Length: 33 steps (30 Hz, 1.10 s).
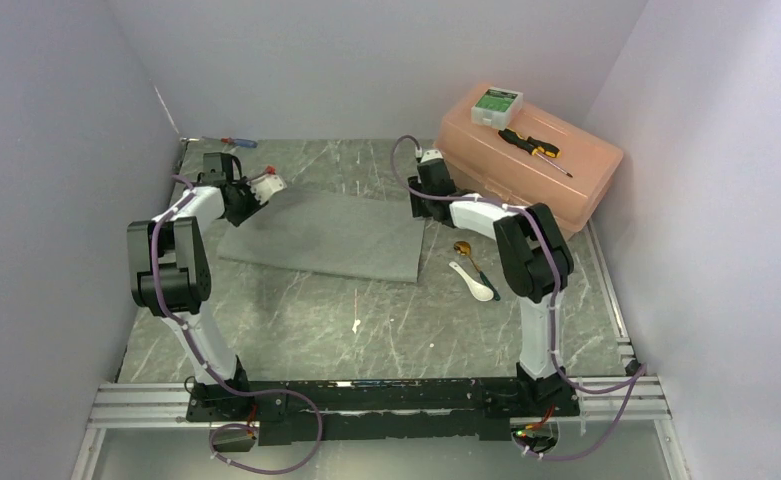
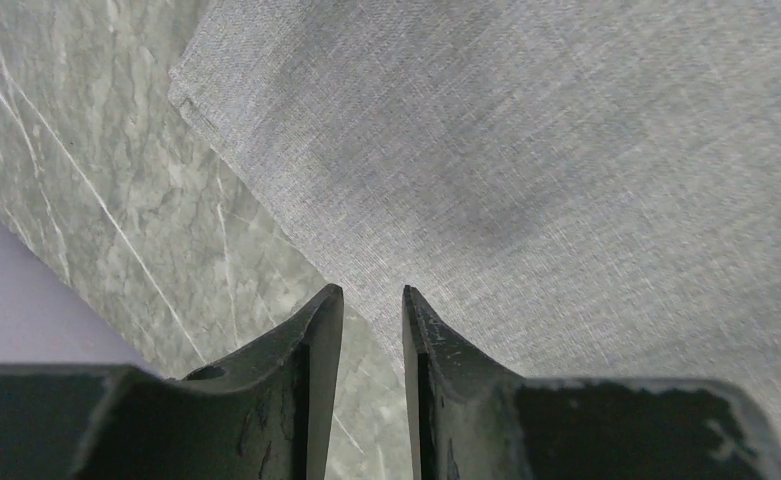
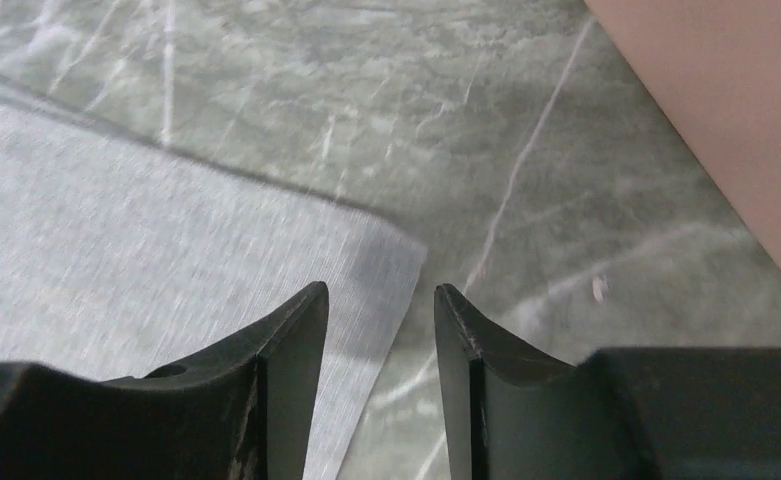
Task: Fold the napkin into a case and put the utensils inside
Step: Fold and flatten the napkin at the center of the board, then smooth out the rectangle-folded napkin at the center of the board.
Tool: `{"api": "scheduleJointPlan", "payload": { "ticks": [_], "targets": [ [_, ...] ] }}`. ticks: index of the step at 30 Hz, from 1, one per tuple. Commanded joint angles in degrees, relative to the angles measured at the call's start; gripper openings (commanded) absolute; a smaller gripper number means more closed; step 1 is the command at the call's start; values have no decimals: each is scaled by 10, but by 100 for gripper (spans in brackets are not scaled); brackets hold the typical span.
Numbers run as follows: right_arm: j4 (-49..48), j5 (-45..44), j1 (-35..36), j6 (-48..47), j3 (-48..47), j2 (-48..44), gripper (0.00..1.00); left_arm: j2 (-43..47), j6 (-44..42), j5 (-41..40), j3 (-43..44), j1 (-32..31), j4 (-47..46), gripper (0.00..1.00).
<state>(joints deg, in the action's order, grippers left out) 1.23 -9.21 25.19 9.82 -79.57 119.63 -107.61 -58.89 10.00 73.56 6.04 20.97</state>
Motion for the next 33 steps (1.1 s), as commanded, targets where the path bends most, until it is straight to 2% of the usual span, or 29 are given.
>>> {"api": "scheduleJointPlan", "payload": {
  "ticks": [1, 5, 7, 10, 14, 20, 26, 31, 33],
  "targets": [
    [13, -56, 52, 6, 29, -130, 45, 40, 33, 49, 28, 7, 88, 34],
    [22, 21, 125, 36, 103, -200, 36, 26, 24, 109, 73, 24, 224, 34],
    [26, 62, 167, 45, 130, -210, 30, 23, 1, 112, 65, 26, 256, 34],
    [12, 152, 190, 75, 174, -199, 17, 30, -28, 93, 23, 26, 241, 31],
    [-2, 167, 191, 104, 219, -182, 2, 35, -42, 62, -22, 28, 188, 29],
    [-11, 191, 155, 124, 272, -191, 0, 35, -59, 24, -74, 28, 103, 28],
    [-8, 282, 133, 106, 307, -228, 0, 39, -82, 13, -109, 28, 60, 28],
    [0, 408, 131, 92, 262, -254, 13, 42, -80, 19, -107, 27, 58, 28],
    [-8, 398, 128, 105, 237, -246, 15, 41, -79, 17, -106, 26, 57, 28]
  ]
}}
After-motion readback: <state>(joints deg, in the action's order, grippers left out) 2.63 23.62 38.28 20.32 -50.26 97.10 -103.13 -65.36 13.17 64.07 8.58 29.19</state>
